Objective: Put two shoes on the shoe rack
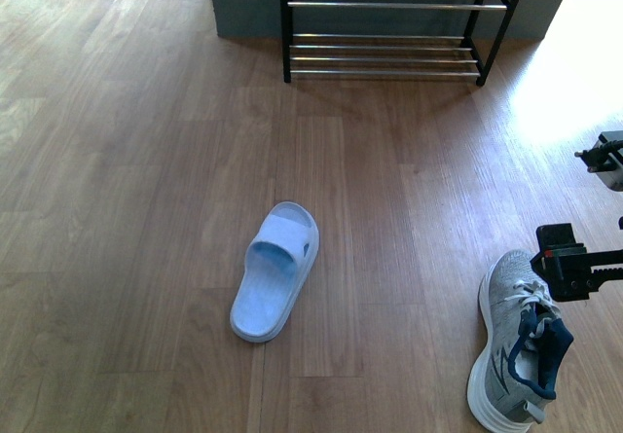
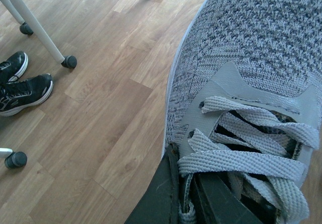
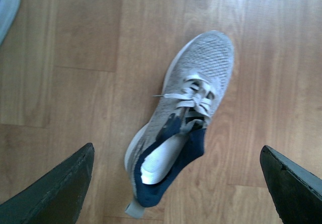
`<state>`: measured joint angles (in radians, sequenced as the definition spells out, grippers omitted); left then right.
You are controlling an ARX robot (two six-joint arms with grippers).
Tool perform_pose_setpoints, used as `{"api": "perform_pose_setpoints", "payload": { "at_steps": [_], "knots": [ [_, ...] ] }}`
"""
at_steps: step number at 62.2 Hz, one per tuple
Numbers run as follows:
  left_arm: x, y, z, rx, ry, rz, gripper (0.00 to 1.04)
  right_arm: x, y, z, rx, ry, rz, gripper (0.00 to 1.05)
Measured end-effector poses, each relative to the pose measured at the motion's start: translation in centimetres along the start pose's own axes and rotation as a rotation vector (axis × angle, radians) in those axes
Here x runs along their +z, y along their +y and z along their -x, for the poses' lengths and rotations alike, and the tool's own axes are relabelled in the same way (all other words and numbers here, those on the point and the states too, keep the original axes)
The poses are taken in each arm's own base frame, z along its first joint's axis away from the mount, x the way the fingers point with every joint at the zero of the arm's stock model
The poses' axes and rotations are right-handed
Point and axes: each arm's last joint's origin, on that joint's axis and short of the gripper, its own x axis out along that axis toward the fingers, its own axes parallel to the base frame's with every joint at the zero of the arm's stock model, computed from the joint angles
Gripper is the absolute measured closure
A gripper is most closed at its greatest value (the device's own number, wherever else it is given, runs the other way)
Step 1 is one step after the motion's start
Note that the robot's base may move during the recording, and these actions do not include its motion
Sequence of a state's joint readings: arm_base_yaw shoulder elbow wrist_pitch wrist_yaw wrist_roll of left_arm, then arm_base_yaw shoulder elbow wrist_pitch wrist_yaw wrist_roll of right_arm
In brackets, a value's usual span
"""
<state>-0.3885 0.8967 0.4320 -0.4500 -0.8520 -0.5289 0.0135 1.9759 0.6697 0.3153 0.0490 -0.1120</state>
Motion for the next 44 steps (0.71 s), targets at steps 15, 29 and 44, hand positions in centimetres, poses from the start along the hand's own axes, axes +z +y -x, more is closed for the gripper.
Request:
{"api": "perform_pose_setpoints", "payload": {
  "at_steps": [15,29,44],
  "knots": [
    [0.0,0.01,0.0,0.002,-0.001,0.0,1.03,0.17,-0.11,0.21,-0.059,0.178,-0.054,0.09],
    [0.0,0.01,0.0,0.001,0.0,0.0,1.03,0.54,-0.08,0.17,-0.072,0.147,-0.075,0.09],
    [0.0,0.01,0.0,0.001,0.0,0.0,1.03,0.62,0.03,0.08,-0.03,0.065,-0.032,0.09]
  ]
}}
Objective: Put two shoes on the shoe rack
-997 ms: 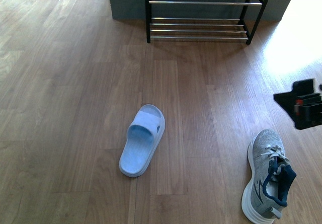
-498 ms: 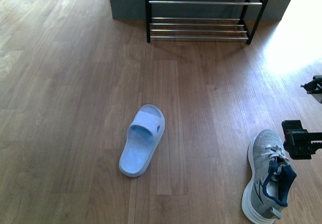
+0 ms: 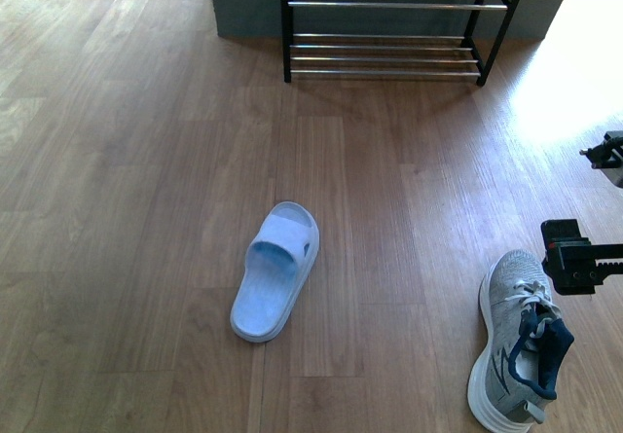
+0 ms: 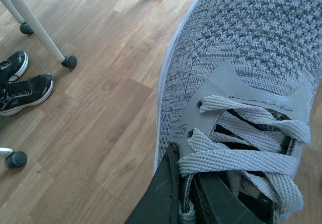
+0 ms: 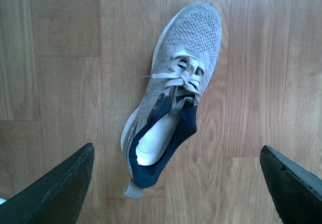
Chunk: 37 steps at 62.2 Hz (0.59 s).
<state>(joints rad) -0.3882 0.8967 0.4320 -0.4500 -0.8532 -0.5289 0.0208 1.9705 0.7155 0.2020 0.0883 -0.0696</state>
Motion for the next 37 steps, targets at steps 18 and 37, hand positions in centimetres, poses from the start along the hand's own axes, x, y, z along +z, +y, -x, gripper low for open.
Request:
{"api": "perform_pose_setpoints", "payload": {
  "at_steps": [18,37],
  "knots": [
    [0.0,0.0,0.0,0.0,0.0,0.0,1.03,0.6,0.3,0.2,0.079,-0.198,0.193,0.09],
    [0.0,0.0,0.0,0.002,-0.001,0.0,1.03,-1.3,-6.9,5.1,0.147,-0.247,0.072,0.09]
  ]
}}
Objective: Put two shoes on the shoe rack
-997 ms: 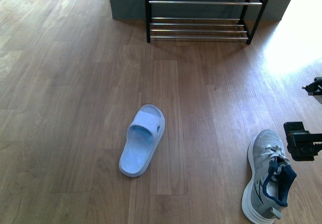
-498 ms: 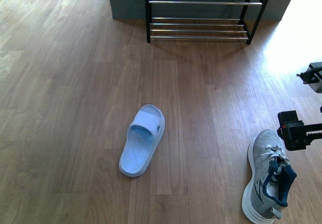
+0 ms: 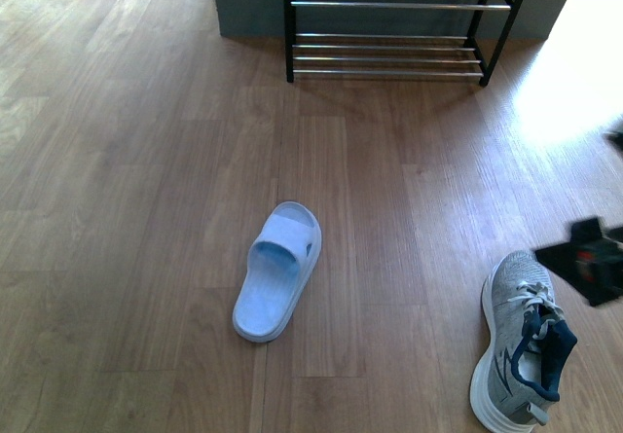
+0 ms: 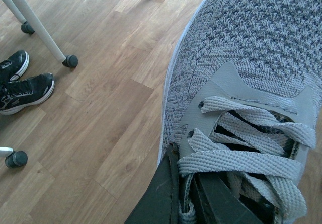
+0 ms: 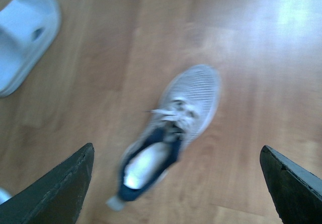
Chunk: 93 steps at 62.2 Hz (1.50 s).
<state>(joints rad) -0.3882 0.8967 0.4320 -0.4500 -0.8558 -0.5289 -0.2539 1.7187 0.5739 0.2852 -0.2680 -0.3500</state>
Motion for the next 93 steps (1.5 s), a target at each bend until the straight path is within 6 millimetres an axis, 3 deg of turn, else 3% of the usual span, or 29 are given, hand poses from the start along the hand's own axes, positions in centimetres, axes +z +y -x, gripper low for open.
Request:
{"api": "perform_pose_setpoints", "payload": {
  "at_steps": [3,9,18,23,32,36,38,39,41,43,48,54,63,66,71,78,81,87,93],
  "knots": [
    [0.0,0.0,0.0,-0.002,0.001,0.0,1.03,1.0,-0.9,1.0,-0.003,-0.052,-0.001,0.09],
    [0.0,0.0,0.0,-0.003,0.002,0.0,1.03,2.2,-1.4,0.6,0.016,-0.082,0.02,0.09],
    [0.0,0.0,0.0,-0.003,0.001,0.0,1.03,3.5,-2.5,-2.1,0.039,-0.031,0.026,0.09],
    [0.0,0.0,0.0,-0.003,0.001,0.0,1.03,4.6,-4.1,-5.5,0.029,0.036,0.019,0.09],
    [0.0,0.0,0.0,-0.002,0.001,0.0,1.03,5.6,-7.7,-14.2,-0.011,0.203,0.011,0.09],
    [0.0,0.0,0.0,-0.003,0.001,0.0,1.03,5.3,-10.2,-20.1,-0.031,0.33,0.009,0.09],
    [0.0,0.0,0.0,-0.003,0.001,0.0,1.03,5.2,-10.3,-20.5,-0.029,0.341,0.009,0.09],
    [0.0,0.0,0.0,-0.003,0.001,0.0,1.03,5.1,-11.1,-22.0,-0.029,0.373,0.012,0.09],
    [0.0,0.0,0.0,-0.003,0.001,0.0,1.03,4.9,-11.5,-22.8,-0.027,0.383,0.006,0.09],
    [0.0,0.0,0.0,-0.003,0.001,0.0,1.03,3.7,-12.3,-24.8,-0.033,0.429,-0.003,0.09],
    [0.0,0.0,0.0,-0.003,0.001,0.0,1.03,1.9,-13.0,-26.5,-0.018,0.491,-0.023,0.09],
    [0.0,0.0,0.0,-0.003,0.001,0.0,1.03,1.0,-13.9,-27.4,-0.023,0.514,-0.039,0.09],
    [0.0,0.0,0.0,-0.003,0.001,0.0,1.03,1.8,-14.7,-27.4,-0.021,0.496,-0.05,0.09],
    [0.0,0.0,0.0,-0.003,0.002,-0.001,1.03,3.0,-14.3,-26.5,-0.016,0.399,-0.054,0.09],
    [0.0,0.0,0.0,0.0,0.0,-0.001,1.03,3.5,-11.4,-23.2,-0.026,0.252,-0.027,0.09],
    [0.0,0.0,0.0,-0.007,0.003,-0.002,1.03,3.1,-6.2,-14.1,-0.05,0.127,0.055,0.09],
    [0.0,0.0,0.0,-0.006,0.004,-0.002,1.03,2.1,-4.0,-8.4,-0.034,0.117,0.077,0.09],
    [0.0,0.0,0.0,-0.004,0.002,-0.002,1.03,-0.5,-1.6,-0.1,-0.055,0.117,0.113,0.09],
    [0.0,0.0,0.0,-0.003,0.002,-0.002,1.03,-2.3,-1.4,1.6,-0.081,0.157,0.13,0.09]
  ]
}}
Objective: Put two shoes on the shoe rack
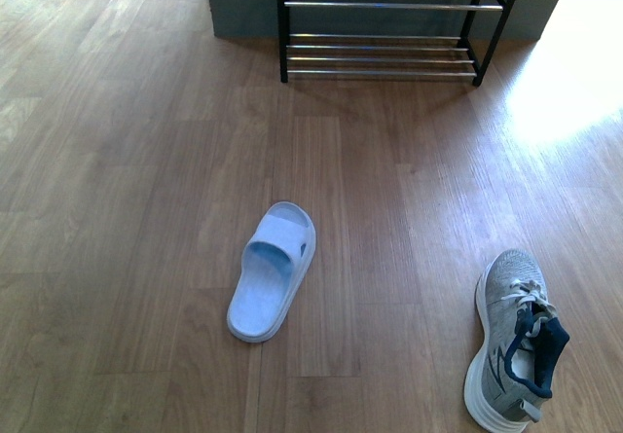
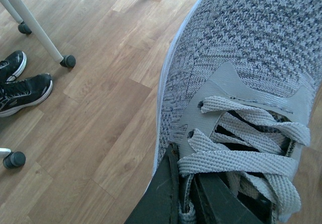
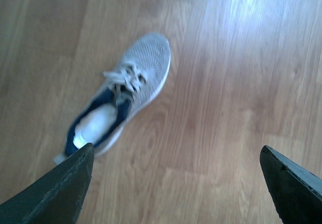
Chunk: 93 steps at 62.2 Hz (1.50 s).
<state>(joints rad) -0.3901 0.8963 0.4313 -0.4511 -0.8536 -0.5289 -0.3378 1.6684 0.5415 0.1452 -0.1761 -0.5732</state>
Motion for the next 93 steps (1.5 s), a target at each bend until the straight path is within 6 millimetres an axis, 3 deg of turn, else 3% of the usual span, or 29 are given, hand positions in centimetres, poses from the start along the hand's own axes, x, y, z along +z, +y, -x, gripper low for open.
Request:
{"api": "perform_pose_setpoints", "payload": {
  "at_steps": [7,24,37,57,93],
  "knots": [
    [0.0,0.0,0.0,0.0,0.0,0.0,1.03,-2.1,1.4,-0.7,0.039,0.063,0.024,0.09],
    [0.0,0.0,0.0,-0.001,0.001,0.0,1.03,-3.2,1.6,-1.1,0.015,0.094,0.078,0.09],
    [0.0,0.0,0.0,0.0,0.0,0.0,1.03,-4.8,2.6,-3.2,-0.005,0.174,0.121,0.09],
    [0.0,0.0,0.0,0.0,0.0,0.0,1.03,-4.1,3.8,-6.0,0.018,0.225,0.1,0.09],
    [0.0,0.0,0.0,0.0,0.0,0.0,1.03,-3.9,5.5,-9.9,-0.019,0.279,-0.141,0.09]
  ]
}}
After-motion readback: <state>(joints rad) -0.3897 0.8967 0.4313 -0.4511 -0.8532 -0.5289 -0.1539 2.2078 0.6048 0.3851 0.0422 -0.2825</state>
